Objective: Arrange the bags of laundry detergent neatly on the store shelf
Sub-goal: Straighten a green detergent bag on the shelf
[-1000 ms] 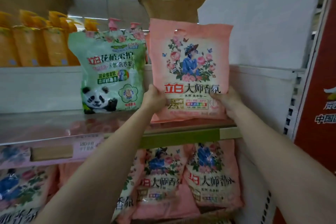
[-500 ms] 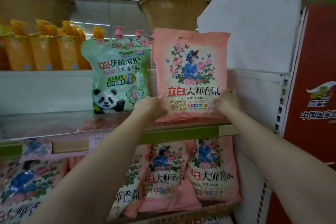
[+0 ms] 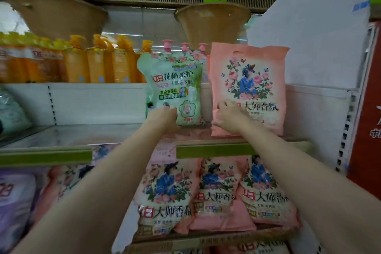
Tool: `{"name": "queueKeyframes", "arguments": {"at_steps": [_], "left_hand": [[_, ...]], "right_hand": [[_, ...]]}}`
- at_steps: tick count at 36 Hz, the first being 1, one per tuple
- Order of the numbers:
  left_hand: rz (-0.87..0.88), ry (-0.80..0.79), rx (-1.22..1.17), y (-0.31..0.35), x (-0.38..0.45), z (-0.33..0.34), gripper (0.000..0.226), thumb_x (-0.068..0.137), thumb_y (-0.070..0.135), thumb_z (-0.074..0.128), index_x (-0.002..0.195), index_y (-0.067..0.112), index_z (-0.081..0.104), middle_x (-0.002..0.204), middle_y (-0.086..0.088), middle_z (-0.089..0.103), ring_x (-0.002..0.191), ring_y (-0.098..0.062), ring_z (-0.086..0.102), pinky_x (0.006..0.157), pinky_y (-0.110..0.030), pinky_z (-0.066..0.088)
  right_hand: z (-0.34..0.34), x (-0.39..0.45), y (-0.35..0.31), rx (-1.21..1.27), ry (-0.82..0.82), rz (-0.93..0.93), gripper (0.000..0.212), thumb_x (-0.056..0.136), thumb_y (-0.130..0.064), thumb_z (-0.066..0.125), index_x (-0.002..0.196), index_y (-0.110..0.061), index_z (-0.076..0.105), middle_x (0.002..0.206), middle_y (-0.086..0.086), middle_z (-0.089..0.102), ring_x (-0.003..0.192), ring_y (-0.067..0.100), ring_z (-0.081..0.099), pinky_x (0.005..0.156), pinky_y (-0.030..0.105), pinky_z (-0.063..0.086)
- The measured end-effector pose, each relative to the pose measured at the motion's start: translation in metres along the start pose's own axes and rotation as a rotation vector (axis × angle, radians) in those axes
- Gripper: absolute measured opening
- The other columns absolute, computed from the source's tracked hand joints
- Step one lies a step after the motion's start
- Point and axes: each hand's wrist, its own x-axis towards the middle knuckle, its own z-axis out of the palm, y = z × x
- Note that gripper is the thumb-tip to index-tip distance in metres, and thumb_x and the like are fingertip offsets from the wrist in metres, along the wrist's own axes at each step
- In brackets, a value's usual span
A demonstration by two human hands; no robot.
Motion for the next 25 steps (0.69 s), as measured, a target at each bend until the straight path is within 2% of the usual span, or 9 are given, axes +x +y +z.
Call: {"name": "queueKeyframes", "arguments": {"at_steps": [3,7,11,16,25], "left_hand": [[-0.049,-0.004,0.014,-0.033,-0.015,-0.002,0.039,0.087,0.04,0.059,0.111,0.009,0.055,0.109,-0.01,0.063,0.091,-0.025,0.061,0.073,-0.033,0.051],[-0.117,-0.045,0.034,-0.08,-0.036,-0.011,0.054,0.083,0.048,0.062,0.12,0.01,0.052,0.119,-0.014,0.059,0.11,-0.032,0.056,0.089,-0.039,0.049],[-0.216,-0.062,0.061,-0.131,-0.061,-0.017,0.054,0.085,0.044,0.062,0.125,0.011,0.047,0.127,-0.012,0.053,0.117,-0.031,0.052,0.094,-0.039,0.046],[-0.316,-0.051,0.081,-0.186,-0.1,-0.029,0.05,0.086,0.044,0.06,0.123,0.012,0.048,0.125,-0.01,0.055,0.113,-0.03,0.054,0.087,-0.037,0.045],[-0.421,-0.032,0.064,-0.268,-0.167,-0.051,0.046,0.082,0.048,0.059,0.111,0.013,0.053,0.115,-0.011,0.061,0.105,-0.031,0.057,0.084,-0.04,0.051]], "right_hand": [[-0.001,0.0,-0.033,-0.004,-0.018,-0.083,0.06,0.089,-0.046,0.056,0.136,-0.013,0.037,0.136,0.008,0.044,0.126,0.027,0.043,0.103,0.044,0.037],[-0.003,0.005,-0.08,0.012,-0.03,-0.139,0.058,0.088,-0.047,0.057,0.134,-0.015,0.04,0.139,0.005,0.044,0.13,0.025,0.04,0.108,0.051,0.031],[-0.005,0.012,-0.128,0.018,-0.045,-0.207,0.057,0.088,-0.051,0.055,0.131,-0.015,0.041,0.137,0.005,0.045,0.127,0.025,0.042,0.104,0.047,0.035],[-0.006,0.014,-0.194,0.107,-0.048,-0.305,0.055,0.09,-0.044,0.056,0.133,-0.015,0.04,0.138,0.007,0.043,0.128,0.027,0.04,0.102,0.046,0.035],[-0.006,0.012,-0.309,0.183,-0.056,-0.443,0.057,0.088,-0.049,0.057,0.132,-0.016,0.041,0.137,0.004,0.046,0.127,0.026,0.041,0.103,0.046,0.038]]}}
